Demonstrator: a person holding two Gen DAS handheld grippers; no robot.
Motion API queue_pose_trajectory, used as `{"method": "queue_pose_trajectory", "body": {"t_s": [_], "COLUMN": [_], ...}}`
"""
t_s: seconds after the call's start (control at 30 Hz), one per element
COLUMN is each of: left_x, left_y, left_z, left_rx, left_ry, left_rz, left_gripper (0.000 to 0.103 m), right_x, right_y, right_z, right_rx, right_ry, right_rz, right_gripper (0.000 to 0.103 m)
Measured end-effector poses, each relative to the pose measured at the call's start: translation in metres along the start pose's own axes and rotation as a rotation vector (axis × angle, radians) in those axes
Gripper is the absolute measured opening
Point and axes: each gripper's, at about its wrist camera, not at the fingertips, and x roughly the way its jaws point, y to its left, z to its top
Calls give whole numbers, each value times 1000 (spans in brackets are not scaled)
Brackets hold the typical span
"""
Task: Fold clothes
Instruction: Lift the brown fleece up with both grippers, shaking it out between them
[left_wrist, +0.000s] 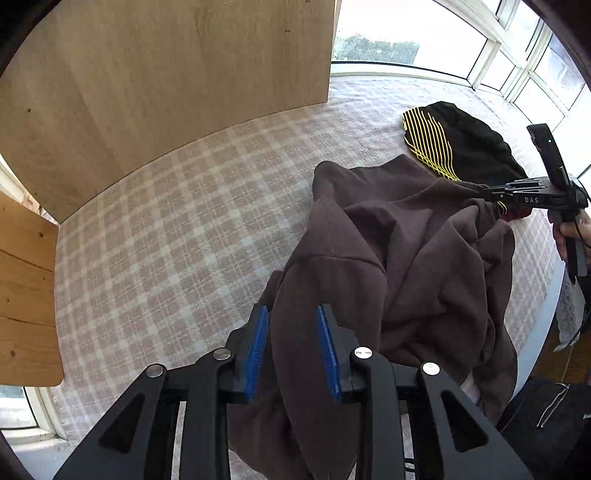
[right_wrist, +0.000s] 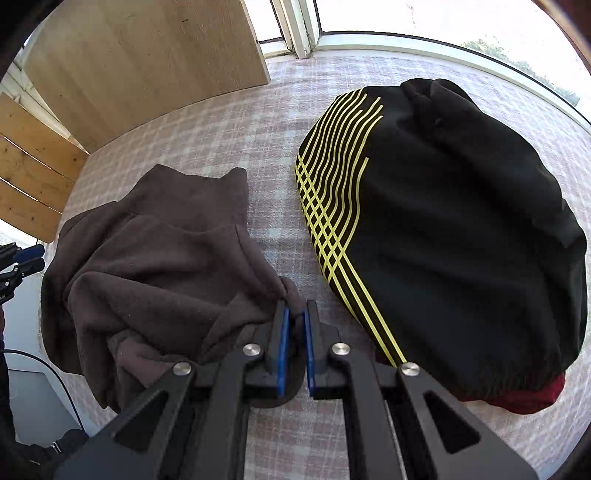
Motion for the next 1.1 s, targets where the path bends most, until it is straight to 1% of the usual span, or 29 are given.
{"method": "queue_pose_trajectory", "body": {"t_s": [0.07,0.1,0.13,0.17,0.2,0.23,0.3,0.33,0.37,0.4,0.43,0.47,0.53,0.63,0.7,0.77,0.8,0.93,1.07,1.1], "left_x": [4,8,14,20,25,30,44,53,63,71,76,80,79,69,62,57,56,59,62,62], "left_y": [1,1,0,-5,-12,-19,-33,-36,-37,-36,-32,-27,-23,-14,-4,7,11,12,10,11], "left_z": [26,35,44,50,54,57,60,60,61,61,60,59,57,54,54,52,51,53,54,55], "left_rx": [4,8,14,37,68,99,154,171,176,164,139,110,93,73,51,24,14,12,19,14], "left_ry": [27,50,74,92,107,126,168,191,215,239,260,279,272,240,220,206,202,193,179,173], "left_rz": [12,-5,-29,-44,-55,-61,-63,-51,-41,-51,-81,-117,-156,-170,-164,-158,-156,-152,-145,-145], "left_gripper": [36,38,44,51,56,62,64,64,62,56,26,6,6,6,6,6,6,6,6,6], "right_x": [-3,-3,-1,0,2,3,4,5,6,7,8,8,6,0,-2,1,3,24,52,55], "right_y": [4,6,8,9,10,9,7,6,4,2,0,-2,-6,-9,-6,-1,2,18,28,26], "right_z": [2,3,6,7,9,10,11,11,11,11,11,10,9,8,12,17,19,29,34,35], "right_rx": [-19,-27,-38,-51,-61,-62,-59,-53,-46,-38,-30,-21,-3,7,-12,-52,-73,-179,-239,-223], "right_ry": [-1,0,1,2,1,-3,-14,-18,-20,-19,-16,-14,-12,-22,-26,-17,-12,48,112,120], "right_rz": [-9,-15,-23,-32,-40,-45,-52,-50,-48,-46,-44,-40,-22,2,-1,-14,-21,2,-5,17], "right_gripper": [8,8,9,9,11,12,22,28,31,31,31,31,32,35,45,52,53,53,53,42]}}
